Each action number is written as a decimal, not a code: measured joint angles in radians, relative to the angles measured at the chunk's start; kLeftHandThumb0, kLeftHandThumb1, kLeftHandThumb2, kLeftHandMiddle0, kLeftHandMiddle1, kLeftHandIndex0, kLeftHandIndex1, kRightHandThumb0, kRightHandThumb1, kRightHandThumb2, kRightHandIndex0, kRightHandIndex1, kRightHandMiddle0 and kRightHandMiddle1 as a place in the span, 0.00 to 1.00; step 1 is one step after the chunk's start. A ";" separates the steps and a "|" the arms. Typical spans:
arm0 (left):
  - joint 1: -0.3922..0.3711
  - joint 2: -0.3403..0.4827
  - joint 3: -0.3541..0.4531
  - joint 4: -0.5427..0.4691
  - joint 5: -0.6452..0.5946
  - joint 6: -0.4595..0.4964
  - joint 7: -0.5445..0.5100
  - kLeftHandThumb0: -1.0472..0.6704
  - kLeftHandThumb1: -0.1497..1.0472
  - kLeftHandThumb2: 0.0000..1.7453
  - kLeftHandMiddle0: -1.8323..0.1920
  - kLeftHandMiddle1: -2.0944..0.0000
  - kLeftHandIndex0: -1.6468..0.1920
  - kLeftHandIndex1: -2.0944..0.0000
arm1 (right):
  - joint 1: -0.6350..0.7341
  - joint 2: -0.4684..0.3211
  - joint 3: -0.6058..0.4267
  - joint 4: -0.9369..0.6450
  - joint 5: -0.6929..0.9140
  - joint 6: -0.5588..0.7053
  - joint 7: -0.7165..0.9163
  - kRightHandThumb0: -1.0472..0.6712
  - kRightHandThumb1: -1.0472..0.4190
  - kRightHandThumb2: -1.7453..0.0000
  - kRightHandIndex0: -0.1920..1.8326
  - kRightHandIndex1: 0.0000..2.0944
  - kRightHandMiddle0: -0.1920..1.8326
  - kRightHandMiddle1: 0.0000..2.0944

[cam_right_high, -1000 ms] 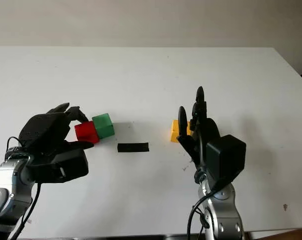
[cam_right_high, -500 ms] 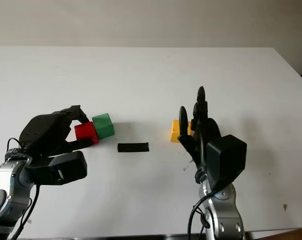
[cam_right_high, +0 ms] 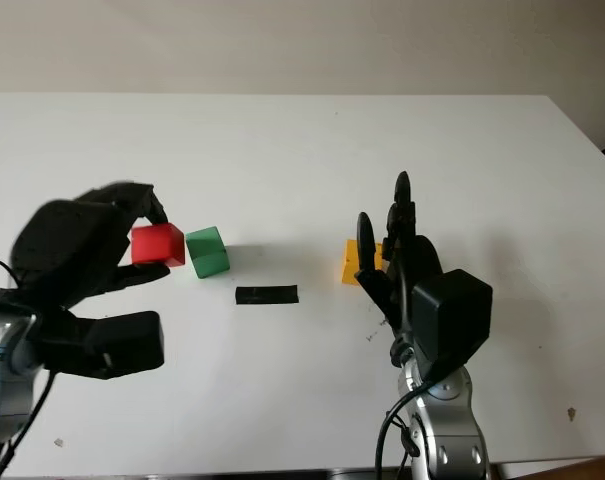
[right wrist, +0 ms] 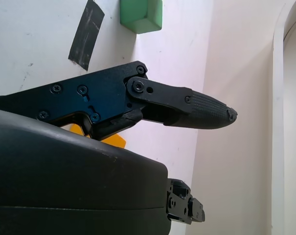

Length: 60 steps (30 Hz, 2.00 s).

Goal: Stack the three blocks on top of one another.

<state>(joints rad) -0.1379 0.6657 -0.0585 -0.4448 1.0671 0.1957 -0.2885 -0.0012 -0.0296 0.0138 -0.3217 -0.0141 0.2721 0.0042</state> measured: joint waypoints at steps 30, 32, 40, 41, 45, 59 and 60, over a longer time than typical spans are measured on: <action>-0.278 -0.103 -0.174 0.127 -0.124 -0.149 -0.152 0.40 0.99 0.03 0.83 0.97 0.77 0.33 | 0.001 0.002 0.014 0.000 -0.001 -0.008 -0.010 0.22 0.00 0.64 0.00 0.00 0.00 0.02; -0.278 -0.117 -0.194 0.127 -0.099 -0.143 -0.162 0.40 0.99 0.03 0.83 0.97 0.77 0.33 | 0.001 0.002 0.016 0.000 -0.001 -0.008 -0.011 0.22 0.00 0.64 0.00 0.00 0.00 0.02; -0.279 -0.132 -0.266 0.148 -0.067 -0.158 -0.221 0.37 1.00 0.06 0.84 0.98 0.82 0.32 | 0.001 0.003 0.021 0.001 -0.003 -0.008 -0.016 0.22 0.00 0.64 0.00 0.00 0.00 0.02; -0.279 -0.134 -0.270 0.149 -0.065 -0.156 -0.230 0.37 1.00 0.06 0.84 0.98 0.81 0.29 | 0.001 0.004 0.021 0.001 -0.003 -0.008 -0.017 0.22 0.00 0.64 0.00 0.00 0.00 0.02; -0.278 -0.147 -0.279 0.149 -0.065 -0.164 -0.235 0.38 0.99 0.04 0.83 0.97 0.78 0.18 | 0.001 0.006 0.021 0.001 -0.003 -0.007 -0.020 0.22 0.00 0.64 0.00 0.00 0.00 0.02; -0.271 -0.183 -0.311 0.209 -0.033 -0.175 -0.185 0.40 1.00 0.04 0.80 0.97 0.78 0.20 | 0.001 0.011 0.021 0.001 -0.001 -0.012 -0.020 0.22 0.00 0.64 0.00 0.00 0.00 0.02; -0.271 -0.186 -0.316 0.214 -0.024 -0.176 -0.178 0.40 1.00 0.04 0.80 0.97 0.79 0.19 | 0.001 0.012 0.022 0.001 -0.001 -0.012 -0.021 0.22 0.00 0.64 0.00 0.00 0.00 0.02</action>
<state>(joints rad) -0.4087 0.4797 -0.3749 -0.2309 1.0427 0.0194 -0.4663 0.0001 -0.0181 0.0353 -0.3211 -0.0147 0.2601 -0.0165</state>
